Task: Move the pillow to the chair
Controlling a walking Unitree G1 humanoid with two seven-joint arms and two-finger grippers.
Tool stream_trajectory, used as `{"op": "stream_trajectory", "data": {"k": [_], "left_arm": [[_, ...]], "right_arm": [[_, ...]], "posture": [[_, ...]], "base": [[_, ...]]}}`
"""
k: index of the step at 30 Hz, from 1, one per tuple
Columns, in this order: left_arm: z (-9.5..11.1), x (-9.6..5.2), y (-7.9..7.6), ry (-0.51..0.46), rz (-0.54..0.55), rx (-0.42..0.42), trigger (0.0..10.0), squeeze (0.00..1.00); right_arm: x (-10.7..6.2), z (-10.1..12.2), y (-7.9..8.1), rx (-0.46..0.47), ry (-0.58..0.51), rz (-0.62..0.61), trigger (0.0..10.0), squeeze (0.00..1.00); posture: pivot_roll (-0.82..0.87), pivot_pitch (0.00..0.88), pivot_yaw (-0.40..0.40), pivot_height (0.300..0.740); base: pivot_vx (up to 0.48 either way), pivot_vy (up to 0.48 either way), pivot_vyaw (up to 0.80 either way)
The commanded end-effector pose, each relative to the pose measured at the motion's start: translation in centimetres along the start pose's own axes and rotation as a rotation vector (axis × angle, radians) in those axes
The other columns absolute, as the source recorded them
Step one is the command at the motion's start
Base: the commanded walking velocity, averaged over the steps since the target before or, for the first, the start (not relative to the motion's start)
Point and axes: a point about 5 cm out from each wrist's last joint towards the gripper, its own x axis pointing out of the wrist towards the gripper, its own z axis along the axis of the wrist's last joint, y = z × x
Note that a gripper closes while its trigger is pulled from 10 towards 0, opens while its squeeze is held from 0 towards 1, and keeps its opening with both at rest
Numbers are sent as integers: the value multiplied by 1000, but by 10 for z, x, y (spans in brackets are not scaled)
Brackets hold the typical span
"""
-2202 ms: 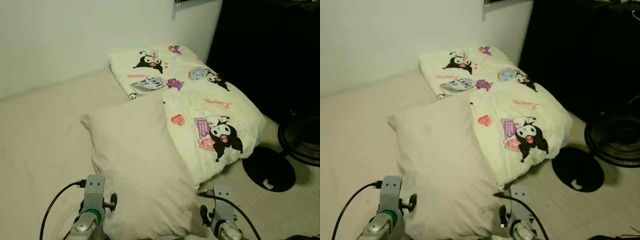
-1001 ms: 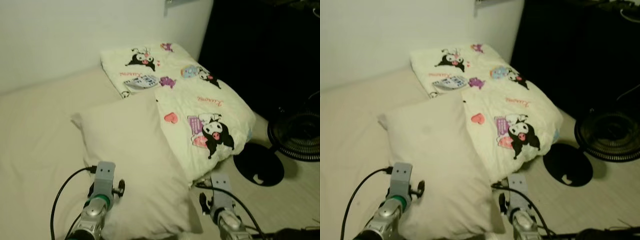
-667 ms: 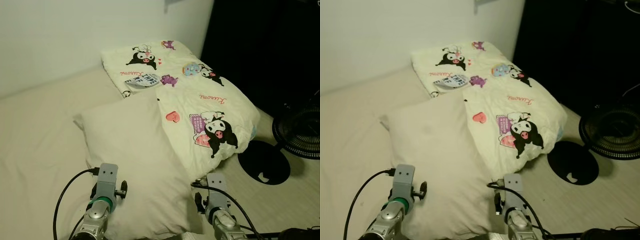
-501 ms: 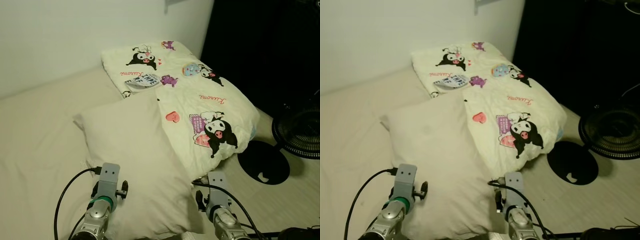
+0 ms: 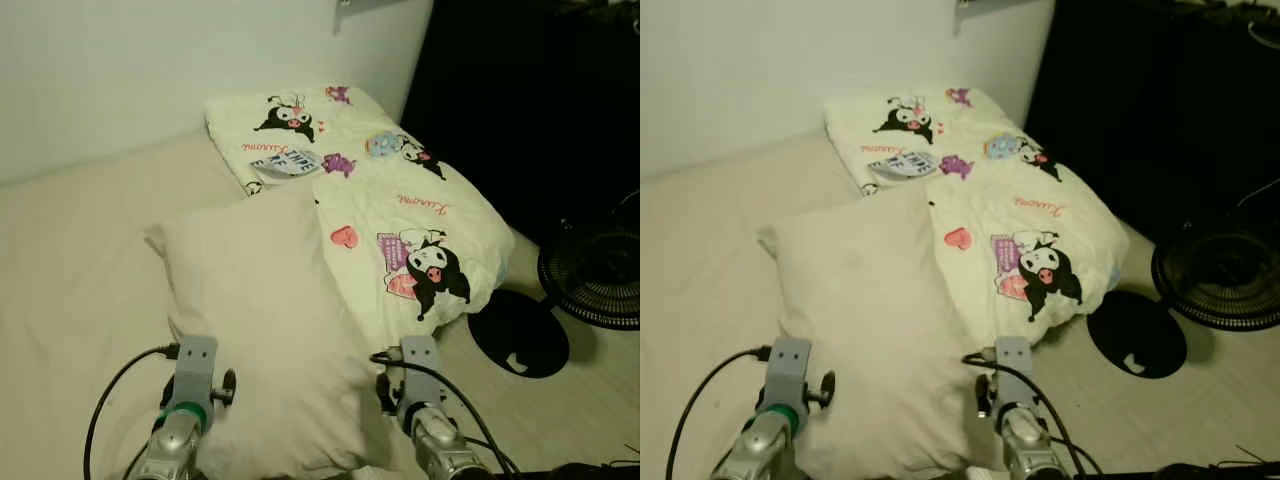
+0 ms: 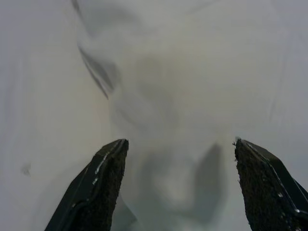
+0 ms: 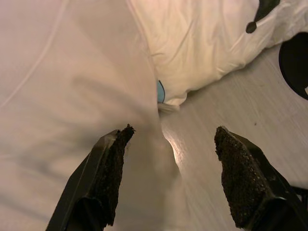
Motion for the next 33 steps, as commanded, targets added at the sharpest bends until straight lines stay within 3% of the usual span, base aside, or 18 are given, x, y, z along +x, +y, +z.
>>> {"op": "stream_trajectory", "data": {"k": [1,9,14,18,19,20,23,24,26,27,28,30,31,32,33], "left_arm": [[-4,-3,-2,-5,-7,-25,10000,0],[-12,-8,-8,0,-43,-77,10000,0],[-13,-6,5,19,68,-196,10000,0],[-17,-5,18,74,122,-241,10000,0],[-14,-3,23,65,126,-319,10000,0],[-14,-3,23,65,126,-319,10000,0],[-1,2,40,-8,165,-631,10000,0],[-1,2,40,-8,165,-631,10000,0],[19,8,39,-129,56,-838,10000,0],[27,10,39,-174,15,-872,10000,0],[27,10,39,-174,15,-872,10000,0],[24,10,38,-117,32,-671,10000,0],[24,10,38,-117,32,-671,10000,0],[18,8,35,-83,49,-521,10000,0],[16,7,34,-74,51,-459,10000,0]], "right_arm": [[-4,-11,-4,-8,23,-2,10000,0],[-11,-32,-14,22,84,-38,10000,0],[-10,-30,-13,37,89,-45,10000,0],[-10,-29,-12,38,96,-39,10000,0],[-9,-27,-11,31,93,-32,10000,0],[-9,-27,-11,31,93,-32,10000,0],[-7,-22,-14,12,73,-8,10000,0],[-7,-22,-14,12,73,-8,10000,0],[-9,-24,-19,18,73,-13,10000,0],[-10,-27,-21,35,77,-28,10000,0],[-10,-27,-21,35,77,-28,10000,0],[-13,-34,-22,75,87,-47,10000,0],[-13,-34,-22,75,87,-47,10000,0],[-13,-34,-20,82,78,-50,10000,0],[-14,-34,-20,88,72,-52,10000,0]], "posture": [[113,27,15,740],[118,18,-24,740],[119,0,-36,740],[94,0,-74,740],[69,0,-93,740],[69,0,-93,740],[67,0,-94,740],[67,0,-94,740],[70,0,-72,740],[69,0,-61,740],[69,0,-61,740],[79,0,-40,740],[79,0,-40,740],[85,0,-13,740],[85,0,-13,740]], "base": [[0,0,0],[0,0,0],[0,0,0],[0,0,0],[0,0,0],[0,0,0],[0,0,0],[0,0,0],[0,0,0],[0,0,0],[0,0,0],[0,0,0],[0,0,0],[0,0,0],[0,0,0]]}}
